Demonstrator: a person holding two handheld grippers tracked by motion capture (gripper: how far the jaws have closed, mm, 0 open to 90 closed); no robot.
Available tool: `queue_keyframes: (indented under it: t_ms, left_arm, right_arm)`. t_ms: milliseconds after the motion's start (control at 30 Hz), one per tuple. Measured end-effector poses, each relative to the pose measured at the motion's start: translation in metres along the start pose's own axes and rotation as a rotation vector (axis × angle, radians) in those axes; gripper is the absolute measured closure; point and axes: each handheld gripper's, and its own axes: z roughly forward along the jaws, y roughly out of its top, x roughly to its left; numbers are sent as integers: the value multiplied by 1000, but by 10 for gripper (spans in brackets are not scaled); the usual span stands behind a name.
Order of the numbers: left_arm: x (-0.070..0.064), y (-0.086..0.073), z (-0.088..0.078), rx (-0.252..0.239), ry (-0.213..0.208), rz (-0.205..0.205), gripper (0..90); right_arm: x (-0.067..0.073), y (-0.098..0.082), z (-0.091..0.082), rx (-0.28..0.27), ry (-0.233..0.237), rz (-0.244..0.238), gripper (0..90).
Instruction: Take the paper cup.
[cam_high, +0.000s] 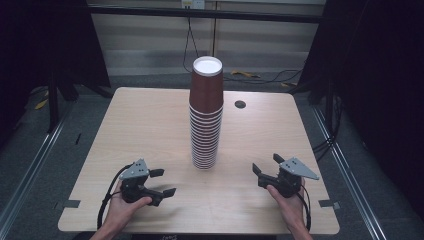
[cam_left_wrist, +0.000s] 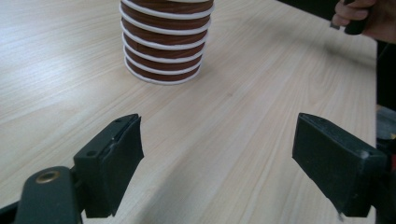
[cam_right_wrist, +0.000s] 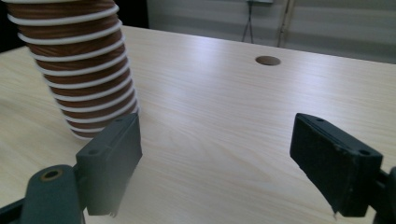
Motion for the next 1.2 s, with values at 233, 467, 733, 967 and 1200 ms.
queue_keyframes:
  t_ms: [233,467,733,967,1200]
  left_arm:
    - [-2,0,-1,0,0,19,172]
    - [-4,0,-4,-9,-1,25,188]
    - [-4,0,-6,-9,-9,28,188]
    - [-2,0,-6,-3,3,12,188]
    - [-4,0,-6,-2,-4,19,188]
  right_arm:
    - [5,1,1,25,56,-25,140]
    - [11,6,-2,57,123,-19,145]
    - [15,16,-3,69,180,-9,146]
    - [13,29,-4,96,198,5,144]
    - [13,42,-15,54,260,11,175]
